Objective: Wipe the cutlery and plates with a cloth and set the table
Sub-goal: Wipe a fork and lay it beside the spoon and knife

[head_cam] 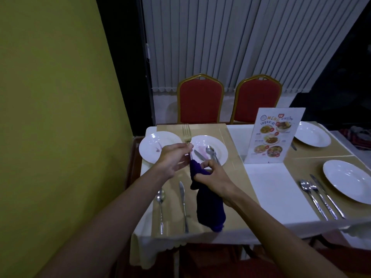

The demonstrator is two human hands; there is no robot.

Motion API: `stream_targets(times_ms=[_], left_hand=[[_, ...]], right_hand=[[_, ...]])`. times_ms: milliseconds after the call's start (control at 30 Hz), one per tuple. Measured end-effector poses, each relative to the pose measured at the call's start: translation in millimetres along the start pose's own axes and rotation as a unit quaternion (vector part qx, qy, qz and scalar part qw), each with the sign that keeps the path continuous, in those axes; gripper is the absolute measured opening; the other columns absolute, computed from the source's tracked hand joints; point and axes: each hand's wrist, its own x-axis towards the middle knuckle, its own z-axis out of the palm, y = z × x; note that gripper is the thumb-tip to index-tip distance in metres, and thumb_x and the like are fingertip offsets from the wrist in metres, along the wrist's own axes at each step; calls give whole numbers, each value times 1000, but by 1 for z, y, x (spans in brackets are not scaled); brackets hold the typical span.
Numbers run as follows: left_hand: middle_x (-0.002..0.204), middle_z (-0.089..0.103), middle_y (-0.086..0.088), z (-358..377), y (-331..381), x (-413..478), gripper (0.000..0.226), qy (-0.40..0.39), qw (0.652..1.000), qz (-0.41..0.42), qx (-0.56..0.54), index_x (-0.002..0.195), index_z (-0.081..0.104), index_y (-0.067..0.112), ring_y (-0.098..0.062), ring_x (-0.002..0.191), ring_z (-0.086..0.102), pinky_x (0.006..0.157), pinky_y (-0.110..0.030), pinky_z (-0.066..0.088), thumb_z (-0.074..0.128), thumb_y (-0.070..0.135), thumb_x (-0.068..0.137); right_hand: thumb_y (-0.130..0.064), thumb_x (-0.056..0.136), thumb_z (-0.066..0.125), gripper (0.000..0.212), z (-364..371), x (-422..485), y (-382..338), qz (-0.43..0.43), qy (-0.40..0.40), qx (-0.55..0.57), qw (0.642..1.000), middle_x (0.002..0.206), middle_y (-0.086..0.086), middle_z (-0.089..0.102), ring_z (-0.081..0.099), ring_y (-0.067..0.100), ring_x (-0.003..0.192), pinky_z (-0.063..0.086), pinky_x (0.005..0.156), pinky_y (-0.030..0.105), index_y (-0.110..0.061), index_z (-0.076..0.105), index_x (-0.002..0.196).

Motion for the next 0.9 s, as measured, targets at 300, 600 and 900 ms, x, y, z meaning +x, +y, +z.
stream_targets(times_ms=[300,600,900], left_hand=[[94,68,-9,-52,-71,38,23,93,994,-5,52,107,69,3,-13,68,63,56,-21,57,73,6,84],[74,58,-2,-72,-191,62,27,118,971,-92,187,75,55,13,-12,61,62,62,-32,60,67,-10,82],[103,56,0,-94,-225,57,36,82,888,69,447,105,57,11,-17,91,55,63,-21,37,77,14,75]], right_hand=[[-16,74,79,43,-18,20,27,50,30,-61,996,89,10,74,72,23,69,59,60,34,-19,52,108],[-18,74,77,36,-22,52,52,68,46,-29,996,95,7,75,74,28,80,57,62,35,-21,54,102],[-16,80,74,34,-19,57,62,90,29,-35,995,94,4,75,71,19,70,48,48,21,-16,53,107]])
